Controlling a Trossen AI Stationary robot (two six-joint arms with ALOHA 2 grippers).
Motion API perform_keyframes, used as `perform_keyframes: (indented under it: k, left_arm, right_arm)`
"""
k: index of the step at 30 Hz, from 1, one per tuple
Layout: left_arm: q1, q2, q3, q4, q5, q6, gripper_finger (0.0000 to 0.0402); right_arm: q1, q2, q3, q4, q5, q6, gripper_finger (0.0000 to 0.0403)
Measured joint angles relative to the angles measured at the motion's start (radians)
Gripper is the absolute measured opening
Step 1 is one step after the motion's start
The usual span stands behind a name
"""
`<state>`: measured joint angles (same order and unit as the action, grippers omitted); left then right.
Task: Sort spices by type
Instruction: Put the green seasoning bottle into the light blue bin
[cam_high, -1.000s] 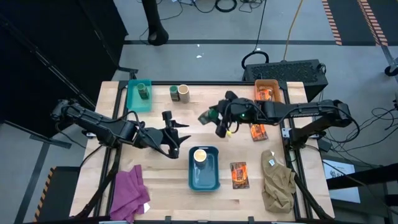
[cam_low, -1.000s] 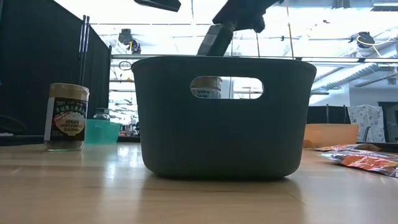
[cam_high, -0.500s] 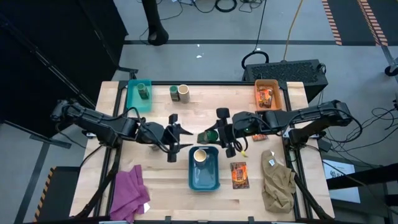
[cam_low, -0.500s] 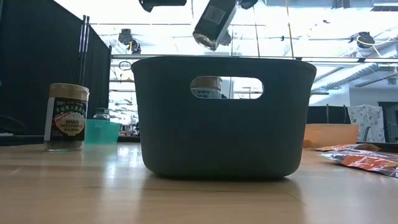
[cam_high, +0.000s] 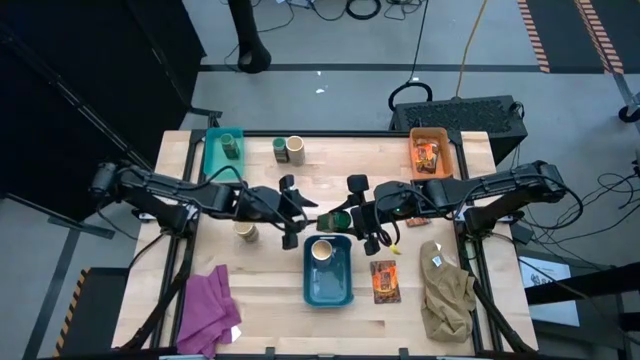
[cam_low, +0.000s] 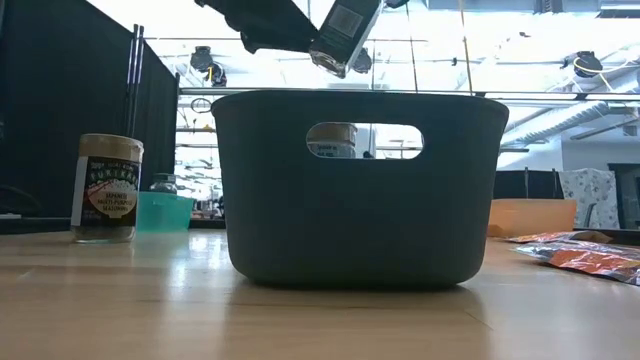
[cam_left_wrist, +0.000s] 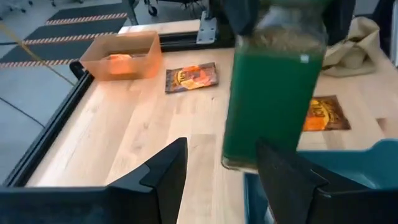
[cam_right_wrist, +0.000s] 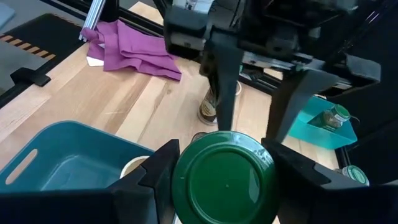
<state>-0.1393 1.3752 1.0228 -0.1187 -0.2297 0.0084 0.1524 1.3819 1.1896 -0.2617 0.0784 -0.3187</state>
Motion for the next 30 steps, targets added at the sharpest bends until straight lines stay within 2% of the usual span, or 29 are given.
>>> perform_keyframes:
  k: [8,13,16,25,30]
  left_arm:
    - [0.006,-0.001,0.000,0.073,0.196,0.023,0.0194]
    - [0.006,-0.001,0.000,0.088,0.193,0.023,0.0194]
    - [0.006,0.003,0.000,0.087,0.139,0.014,0.0201]
    - [0.006,0.009,0.000,0.091,0.121,-0.029,0.0277]
    - [0.006,0.019,0.000,0.097,0.129,-0.056,0.0295]
  right_arm:
    - [0.000,0.000,0.000,-0.004,0.000,0.000,0.0179]
    - [0.000,0.000,0.000,-0.005,0.000,0.000,0.0179]
    - [0.000,0.000,0.000,-0.005,0.000,-0.005,0.0179]
    - [0.000,0.000,0.000,-0.013,-0.001,-0.010,0.0179]
    - [0.000,0.000,0.000,-0.013,-0.001,-0.016,0.0179]
